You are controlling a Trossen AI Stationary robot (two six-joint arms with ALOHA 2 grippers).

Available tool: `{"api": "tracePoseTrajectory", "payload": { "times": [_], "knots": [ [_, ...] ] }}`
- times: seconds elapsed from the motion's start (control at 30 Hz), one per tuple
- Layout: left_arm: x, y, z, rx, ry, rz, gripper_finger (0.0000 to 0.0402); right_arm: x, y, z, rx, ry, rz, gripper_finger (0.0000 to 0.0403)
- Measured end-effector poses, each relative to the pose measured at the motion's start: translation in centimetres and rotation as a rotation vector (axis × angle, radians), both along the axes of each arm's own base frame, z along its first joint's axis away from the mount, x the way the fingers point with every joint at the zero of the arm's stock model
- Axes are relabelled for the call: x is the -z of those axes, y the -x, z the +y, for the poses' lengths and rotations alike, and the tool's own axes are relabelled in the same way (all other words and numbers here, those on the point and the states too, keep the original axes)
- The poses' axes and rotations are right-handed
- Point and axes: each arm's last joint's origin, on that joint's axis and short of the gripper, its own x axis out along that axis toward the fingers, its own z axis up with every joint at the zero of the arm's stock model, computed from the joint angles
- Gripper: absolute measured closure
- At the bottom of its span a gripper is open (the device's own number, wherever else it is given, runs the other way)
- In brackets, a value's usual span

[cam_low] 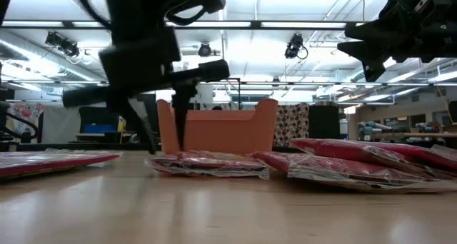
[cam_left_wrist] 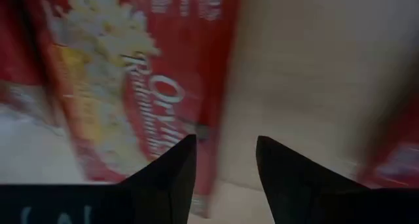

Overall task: Sort popcorn bags into baskets
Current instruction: Put the red popcorn bag into the orange bin

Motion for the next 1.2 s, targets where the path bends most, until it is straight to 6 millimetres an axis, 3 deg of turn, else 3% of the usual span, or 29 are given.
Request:
{"api": "tracePoseTrajectory", "payload": {
  "times": [0.13, 0.47, 0.57, 0.73, 0.83, 0.97, 1.2],
  "knots": [
    [0.9, -0.1, -0.7, 0.033, -0.11, -0.137, 0.0237, 0.0, 0.0, 0.0, -0.002, -0.002, 0.0, 0.0249],
    [1.9, 0.1, 0.0, 0.034, -0.018, -0.137, 0.0243, 0.0, 0.0, 0.0, -0.008, -0.021, -0.002, 0.0249],
    [2.0, 0.0, 0.2, -0.021, 0.037, -0.143, 0.0273, 0.0, 0.0, 0.0, -0.009, -0.021, -0.002, 0.0249],
    [1.9, -0.1, 0.9, -0.158, 0.105, -0.166, 0.0371, 0.0, 0.0, 0.1, -0.03, -0.027, -0.002, 0.0249],
    [1.6, -0.5, 1.4, -0.238, 0.18, -0.164, 0.0385, 0.0, 0.0, 0.1, -0.035, -0.026, -0.002, 0.0249],
    [-0.4, -0.8, 2.2, -0.355, 0.228, -0.117, 0.0385, 0.0, 0.0, 0.1, -0.035, -0.019, -0.001, 0.0249],
    [-8.3, -1.5, 4.7, -0.58, 0.277, -0.142, 0.0385, 0.1, 0.0, 0.1, -0.042, -0.019, 0.005, 0.0249]
  ]
}}
